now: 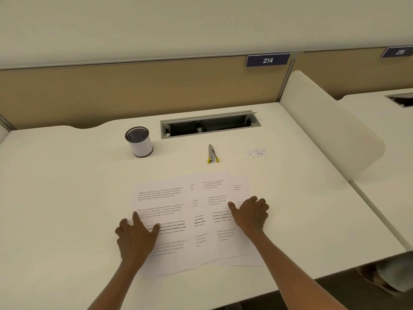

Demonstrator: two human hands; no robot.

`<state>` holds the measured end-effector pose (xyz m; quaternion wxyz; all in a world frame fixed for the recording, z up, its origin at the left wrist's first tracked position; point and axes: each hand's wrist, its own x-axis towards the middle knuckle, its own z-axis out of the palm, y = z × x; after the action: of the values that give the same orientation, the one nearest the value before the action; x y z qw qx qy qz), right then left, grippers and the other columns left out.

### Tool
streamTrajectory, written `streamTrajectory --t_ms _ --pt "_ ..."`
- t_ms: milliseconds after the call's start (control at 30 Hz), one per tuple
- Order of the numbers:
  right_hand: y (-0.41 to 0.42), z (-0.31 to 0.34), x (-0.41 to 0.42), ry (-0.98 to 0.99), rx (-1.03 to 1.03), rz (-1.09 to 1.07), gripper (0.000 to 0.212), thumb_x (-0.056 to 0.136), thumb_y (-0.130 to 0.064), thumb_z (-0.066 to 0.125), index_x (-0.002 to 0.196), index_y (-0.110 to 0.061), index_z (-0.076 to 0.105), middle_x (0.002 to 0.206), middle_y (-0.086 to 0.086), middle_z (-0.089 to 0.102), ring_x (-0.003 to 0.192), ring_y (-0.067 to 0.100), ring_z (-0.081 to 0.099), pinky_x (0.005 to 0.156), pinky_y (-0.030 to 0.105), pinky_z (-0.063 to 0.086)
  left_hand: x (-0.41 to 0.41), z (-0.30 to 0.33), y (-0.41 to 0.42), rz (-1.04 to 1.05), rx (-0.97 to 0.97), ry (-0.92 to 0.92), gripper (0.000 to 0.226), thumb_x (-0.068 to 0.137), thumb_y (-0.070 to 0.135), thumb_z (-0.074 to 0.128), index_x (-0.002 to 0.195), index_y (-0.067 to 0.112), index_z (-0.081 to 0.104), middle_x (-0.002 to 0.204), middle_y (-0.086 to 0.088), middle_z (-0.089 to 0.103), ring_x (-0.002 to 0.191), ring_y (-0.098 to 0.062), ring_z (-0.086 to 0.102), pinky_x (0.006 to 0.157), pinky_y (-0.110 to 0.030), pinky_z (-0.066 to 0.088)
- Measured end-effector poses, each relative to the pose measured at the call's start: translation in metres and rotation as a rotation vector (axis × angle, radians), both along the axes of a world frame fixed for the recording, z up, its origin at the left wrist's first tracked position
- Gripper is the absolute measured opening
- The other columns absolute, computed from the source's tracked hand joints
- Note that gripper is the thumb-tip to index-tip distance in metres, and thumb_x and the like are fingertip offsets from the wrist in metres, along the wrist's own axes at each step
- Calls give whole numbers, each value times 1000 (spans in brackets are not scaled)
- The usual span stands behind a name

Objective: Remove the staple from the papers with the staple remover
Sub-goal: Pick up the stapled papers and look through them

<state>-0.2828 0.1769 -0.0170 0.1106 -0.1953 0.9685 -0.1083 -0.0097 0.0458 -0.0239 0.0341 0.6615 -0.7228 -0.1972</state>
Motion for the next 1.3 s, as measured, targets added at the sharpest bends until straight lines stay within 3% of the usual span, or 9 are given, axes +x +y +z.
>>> streamTrajectory --t_ms 100,400,600,800,967,1067,1167,1300 --pt "-8 1 6 -28 33 56 74 78 -68 58 114 -3 50 118 13 48 111 30 46 84 38 44 -3 0 3 -36 0 -9 78 84 57 69 144 12 48 140 -22 39 126 -43 37 97 -52 44" --pt "-29 10 30 -208 -26 143 64 76 -59 68 108 -4 55 119 15 47 113 32 43 88 36 42 -21 5 14 -139 46 72 65 90 48 68 143 15 52 137 -20 37 125 -42 38 103 -48 40" --pt "-39 12 43 -218 -3 196 70 69 -55 79 111 -4 55 118 16 49 111 31 45 88 33 43 -33 8 24 -182 33 79 58 91 49 65 139 17 54 133 -16 39 120 -38 41 95 -44 46" --pt "-49 17 45 -247 51 173 62 71 -33 82 117 -5 53 120 14 55 111 29 52 86 33 49 -38 5 27 -228 -2 31 58 93 53 61 138 18 54 130 -15 39 118 -34 42 86 -40 53" --pt "-50 16 43 -383 -46 120 52 75 -25 76 116 -6 52 122 13 55 115 30 53 90 33 46 -38 4 25 -237 -11 33 56 91 54 62 134 18 56 129 -14 39 118 -33 43 83 -39 53" --pt "-49 18 39 -464 -216 69 57 71 -19 80 116 -5 49 116 10 61 108 30 60 81 32 49 -37 4 25 -232 -15 56 59 90 54 64 136 18 56 129 -14 41 120 -33 43 84 -41 53" --pt "-48 22 34 -547 -428 52 53 66 -15 83 110 -9 54 110 6 66 97 26 64 83 39 54 -35 5 21 -156 7 163 72 87 51 70 144 13 47 136 -15 43 128 -34 42 93 -45 49" --pt "-48 42 24 -611 -636 224 50 64 -19 87 104 -14 56 105 3 69 92 22 67 81 43 57 -31 15 -9 169 173 630 113 72 42 88 153 2 20 146 -18 43 136 -34 43 112 -48 38"
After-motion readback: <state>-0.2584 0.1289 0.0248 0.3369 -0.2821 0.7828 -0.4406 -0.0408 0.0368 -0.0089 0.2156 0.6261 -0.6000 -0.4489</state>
